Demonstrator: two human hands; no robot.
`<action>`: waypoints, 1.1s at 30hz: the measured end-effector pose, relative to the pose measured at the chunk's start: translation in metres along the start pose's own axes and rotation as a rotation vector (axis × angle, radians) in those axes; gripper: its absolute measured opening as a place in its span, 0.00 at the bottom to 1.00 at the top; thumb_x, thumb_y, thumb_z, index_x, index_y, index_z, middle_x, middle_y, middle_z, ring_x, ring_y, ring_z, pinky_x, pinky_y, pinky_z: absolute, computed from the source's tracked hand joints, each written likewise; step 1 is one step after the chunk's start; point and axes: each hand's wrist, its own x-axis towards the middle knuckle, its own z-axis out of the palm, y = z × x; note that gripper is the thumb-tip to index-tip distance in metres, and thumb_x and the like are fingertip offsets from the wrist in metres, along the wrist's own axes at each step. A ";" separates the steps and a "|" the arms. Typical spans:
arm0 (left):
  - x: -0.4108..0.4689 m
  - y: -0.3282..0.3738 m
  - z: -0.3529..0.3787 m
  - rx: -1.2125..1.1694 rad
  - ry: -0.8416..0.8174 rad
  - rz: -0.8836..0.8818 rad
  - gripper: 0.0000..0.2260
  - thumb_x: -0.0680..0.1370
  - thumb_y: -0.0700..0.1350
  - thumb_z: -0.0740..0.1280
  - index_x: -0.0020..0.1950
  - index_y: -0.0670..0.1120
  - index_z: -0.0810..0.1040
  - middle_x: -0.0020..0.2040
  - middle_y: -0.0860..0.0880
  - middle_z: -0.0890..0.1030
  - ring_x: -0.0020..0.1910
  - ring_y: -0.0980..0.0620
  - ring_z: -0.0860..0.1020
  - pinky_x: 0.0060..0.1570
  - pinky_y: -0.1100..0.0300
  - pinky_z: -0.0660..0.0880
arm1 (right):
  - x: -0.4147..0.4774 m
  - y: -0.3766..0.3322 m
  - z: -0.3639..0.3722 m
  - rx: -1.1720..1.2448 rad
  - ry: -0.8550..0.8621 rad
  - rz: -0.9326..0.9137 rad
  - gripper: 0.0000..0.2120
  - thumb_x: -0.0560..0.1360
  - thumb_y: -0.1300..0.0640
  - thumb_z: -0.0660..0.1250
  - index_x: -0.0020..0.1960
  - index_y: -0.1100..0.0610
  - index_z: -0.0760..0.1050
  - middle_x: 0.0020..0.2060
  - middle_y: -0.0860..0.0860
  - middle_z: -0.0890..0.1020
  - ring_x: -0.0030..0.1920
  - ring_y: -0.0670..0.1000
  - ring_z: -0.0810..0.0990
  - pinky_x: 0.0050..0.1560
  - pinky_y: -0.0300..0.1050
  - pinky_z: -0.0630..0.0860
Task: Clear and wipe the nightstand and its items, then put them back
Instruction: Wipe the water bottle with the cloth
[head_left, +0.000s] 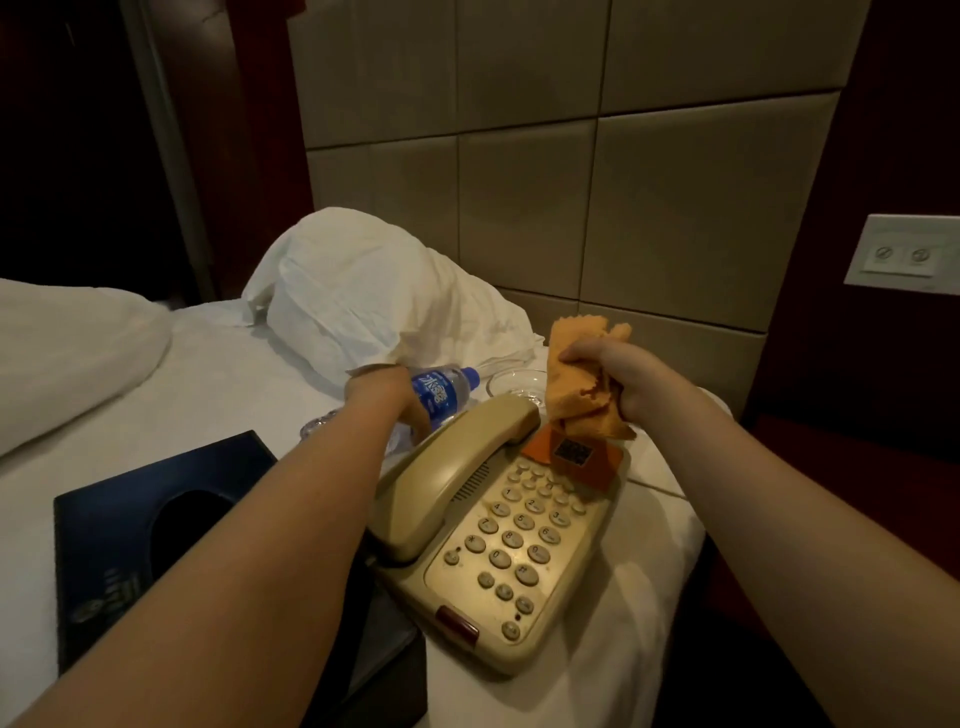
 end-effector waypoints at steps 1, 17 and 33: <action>-0.001 0.002 -0.005 -0.072 0.018 0.008 0.41 0.61 0.53 0.78 0.69 0.47 0.64 0.61 0.44 0.74 0.60 0.43 0.73 0.60 0.49 0.72 | -0.001 0.001 -0.002 0.001 0.013 0.002 0.30 0.70 0.58 0.71 0.69 0.61 0.64 0.58 0.59 0.77 0.54 0.59 0.78 0.56 0.55 0.76; -0.088 0.088 -0.096 -0.828 -0.074 0.450 0.24 0.69 0.45 0.73 0.62 0.43 0.72 0.49 0.48 0.77 0.43 0.53 0.76 0.43 0.61 0.72 | -0.059 -0.019 -0.044 0.286 0.191 -0.098 0.25 0.77 0.46 0.62 0.69 0.57 0.65 0.55 0.56 0.77 0.50 0.55 0.76 0.52 0.49 0.74; -0.214 0.212 0.021 -0.841 -0.565 0.701 0.22 0.64 0.44 0.75 0.57 0.44 0.78 0.48 0.46 0.82 0.41 0.50 0.80 0.40 0.61 0.76 | -0.171 0.093 -0.169 0.485 0.574 -0.275 0.10 0.78 0.52 0.59 0.46 0.56 0.75 0.38 0.52 0.80 0.37 0.50 0.79 0.39 0.43 0.75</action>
